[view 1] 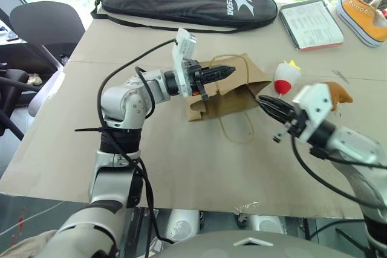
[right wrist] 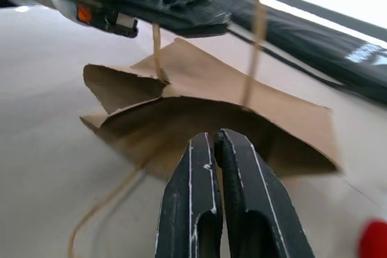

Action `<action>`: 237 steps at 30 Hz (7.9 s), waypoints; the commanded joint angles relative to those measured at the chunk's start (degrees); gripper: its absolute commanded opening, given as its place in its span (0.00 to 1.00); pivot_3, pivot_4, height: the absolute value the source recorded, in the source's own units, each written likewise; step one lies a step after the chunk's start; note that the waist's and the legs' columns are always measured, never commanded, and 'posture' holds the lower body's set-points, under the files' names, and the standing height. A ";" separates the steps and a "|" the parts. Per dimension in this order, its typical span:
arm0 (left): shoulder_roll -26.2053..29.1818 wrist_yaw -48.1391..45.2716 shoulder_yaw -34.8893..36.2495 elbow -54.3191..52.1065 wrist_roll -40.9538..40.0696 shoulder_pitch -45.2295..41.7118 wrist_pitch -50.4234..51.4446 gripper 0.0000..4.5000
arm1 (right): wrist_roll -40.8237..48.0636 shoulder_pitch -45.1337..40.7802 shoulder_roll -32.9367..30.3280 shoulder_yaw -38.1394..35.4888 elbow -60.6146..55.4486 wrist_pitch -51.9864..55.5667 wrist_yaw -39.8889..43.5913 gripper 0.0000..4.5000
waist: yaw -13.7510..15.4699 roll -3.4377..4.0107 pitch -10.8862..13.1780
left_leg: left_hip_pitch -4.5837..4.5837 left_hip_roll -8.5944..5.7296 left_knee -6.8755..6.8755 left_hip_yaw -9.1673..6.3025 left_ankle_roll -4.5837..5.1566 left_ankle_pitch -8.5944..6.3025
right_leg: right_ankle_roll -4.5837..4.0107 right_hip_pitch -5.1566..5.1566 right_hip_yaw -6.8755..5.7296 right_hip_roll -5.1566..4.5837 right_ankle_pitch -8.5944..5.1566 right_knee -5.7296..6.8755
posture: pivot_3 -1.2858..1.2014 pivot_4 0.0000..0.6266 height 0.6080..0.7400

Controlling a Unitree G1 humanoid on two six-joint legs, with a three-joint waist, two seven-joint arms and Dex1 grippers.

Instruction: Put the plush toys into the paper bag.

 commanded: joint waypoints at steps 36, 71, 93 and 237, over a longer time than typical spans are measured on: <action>-3.15 34.81 15.48 -10.30 -26.97 1.11 8.29 0.00 | -9.82 -17.14 11.08 9.12 21.90 -14.60 14.54 0.01 | -0.50 0.00 0.02 | 0.03 -0.04 -0.16 -0.05 -0.21 0.11 | -0.02 -0.01 -0.04 -0.14 0.02 0.01 | 0.52 0.24 1.00; -3.00 38.17 13.64 -13.48 -22.83 4.57 0.24 0.00 | -16.72 -27.20 8.09 -5.36 42.95 16.01 -13.18 0.17 | -0.41 0.02 0.03 | -0.07 -0.06 -0.30 0.12 -0.22 0.12 | -0.02 -0.18 0.04 -0.17 0.03 -0.02 | 0.52 0.24 1.00; -5.94 41.03 16.89 -10.09 -29.26 3.64 -0.30 0.00 | 27.99 -21.55 37.33 -15.44 19.24 17.92 -21.43 0.01 | -0.57 0.05 0.04 | -0.20 -0.12 -0.32 0.03 -0.21 0.12 | -0.02 -0.22 -0.01 -0.26 0.03 -0.07 | 0.52 0.24 1.00; 0.56 10.55 3.16 -20.97 -15.76 16.55 -12.07 0.00 | 23.98 -28.12 13.04 5.26 31.34 22.51 -6.22 0.00 | -0.78 -0.05 0.17 | -0.13 -0.01 -0.40 0.04 -0.18 0.11 | -0.03 -0.22 0.06 -0.04 0.01 -0.12 | 0.52 0.24 1.00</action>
